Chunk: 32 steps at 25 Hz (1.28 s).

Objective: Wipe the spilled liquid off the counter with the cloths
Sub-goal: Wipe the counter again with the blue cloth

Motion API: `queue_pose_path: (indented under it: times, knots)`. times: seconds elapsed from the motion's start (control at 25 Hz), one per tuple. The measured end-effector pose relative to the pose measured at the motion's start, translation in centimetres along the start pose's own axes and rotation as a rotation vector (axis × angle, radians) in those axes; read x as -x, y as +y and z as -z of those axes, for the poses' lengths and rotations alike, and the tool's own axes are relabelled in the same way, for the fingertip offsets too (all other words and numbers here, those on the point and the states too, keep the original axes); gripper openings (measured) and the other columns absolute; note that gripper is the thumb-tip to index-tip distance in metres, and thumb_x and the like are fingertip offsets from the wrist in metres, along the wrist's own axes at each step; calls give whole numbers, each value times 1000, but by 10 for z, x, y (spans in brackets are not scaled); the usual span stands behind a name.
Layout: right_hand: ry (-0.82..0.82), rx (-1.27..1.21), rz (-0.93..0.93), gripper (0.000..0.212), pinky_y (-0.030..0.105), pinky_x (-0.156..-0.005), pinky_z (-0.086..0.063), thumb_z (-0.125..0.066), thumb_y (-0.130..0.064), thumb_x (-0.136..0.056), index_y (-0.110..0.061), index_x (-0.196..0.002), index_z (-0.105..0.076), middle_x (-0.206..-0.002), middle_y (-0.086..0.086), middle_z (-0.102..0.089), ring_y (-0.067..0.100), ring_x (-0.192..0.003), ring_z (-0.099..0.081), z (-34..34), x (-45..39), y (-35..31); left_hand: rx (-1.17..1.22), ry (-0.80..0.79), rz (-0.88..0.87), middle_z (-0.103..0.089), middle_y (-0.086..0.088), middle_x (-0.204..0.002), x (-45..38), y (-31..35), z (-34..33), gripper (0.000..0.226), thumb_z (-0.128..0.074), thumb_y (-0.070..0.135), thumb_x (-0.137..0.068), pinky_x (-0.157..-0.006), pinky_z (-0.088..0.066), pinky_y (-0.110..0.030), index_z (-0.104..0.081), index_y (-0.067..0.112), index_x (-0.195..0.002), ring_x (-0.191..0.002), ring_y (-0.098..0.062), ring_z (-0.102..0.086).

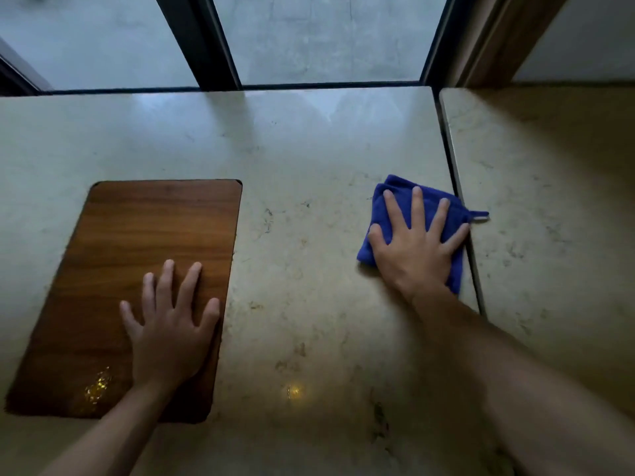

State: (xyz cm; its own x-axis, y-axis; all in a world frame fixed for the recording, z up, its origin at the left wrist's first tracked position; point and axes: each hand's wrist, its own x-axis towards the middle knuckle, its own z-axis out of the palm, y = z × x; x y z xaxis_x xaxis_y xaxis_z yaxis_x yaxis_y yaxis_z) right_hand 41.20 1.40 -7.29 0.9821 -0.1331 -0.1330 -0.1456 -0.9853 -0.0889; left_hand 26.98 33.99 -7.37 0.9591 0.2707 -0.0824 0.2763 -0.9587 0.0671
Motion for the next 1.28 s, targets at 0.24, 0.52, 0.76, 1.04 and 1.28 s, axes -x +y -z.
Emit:
queue_pose_path:
  times: [0.24,0.52,0.76,1.04,1.28]
  knots:
    - [-8,-23,-47,66,73,-109,6,-13,-63,-89,-47,-152,-3,-165,-1,6,40,-147,11,22,-173,-38,-49,-45,61,-22,-10,-160,-2,-1,-1,71,-24,65,-87,-107,-17,-74,-29,32,-149,-145,-38,-21]
    - [-36,-32,209,61,76,-105,8,-12,-58,-90,-49,-150,-12,-164,-4,-9,39,-148,4,29,-264,-150,-71,-42,57,-34,-12,-155,-11,-6,-8,73,-38,61,-76,-100,-23,-77,-37,33,-144,-138,-43,-32]
    - [-62,26,590,57,73,-107,9,-12,-58,-94,-53,-150,-4,-165,-9,4,36,-148,11,19,-197,-183,-53,-33,80,-27,-7,-159,-6,-3,-6,70,-29,63,-83,-107,-18,-72,-28,37,-148,-144,-36,-25]
    - [-61,-19,764,55,71,-106,12,-11,-59,-94,-55,-149,-1,-164,-10,6,33,-148,16,-7,-13,-131,-27,-27,50,-23,-9,-159,-4,-4,-4,71,-19,68,-87,-107,-18,-73,-25,35,-150,-145,-38,-20]
    - [15,39,731,55,72,-108,-2,-19,-59,-97,-50,-150,-14,-164,-7,-10,37,-149,-2,-28,157,-86,39,61,0,-21,-11,-159,1,-6,-5,68,-20,66,-88,-108,-11,-73,-25,34,-148,-146,-40,-16]
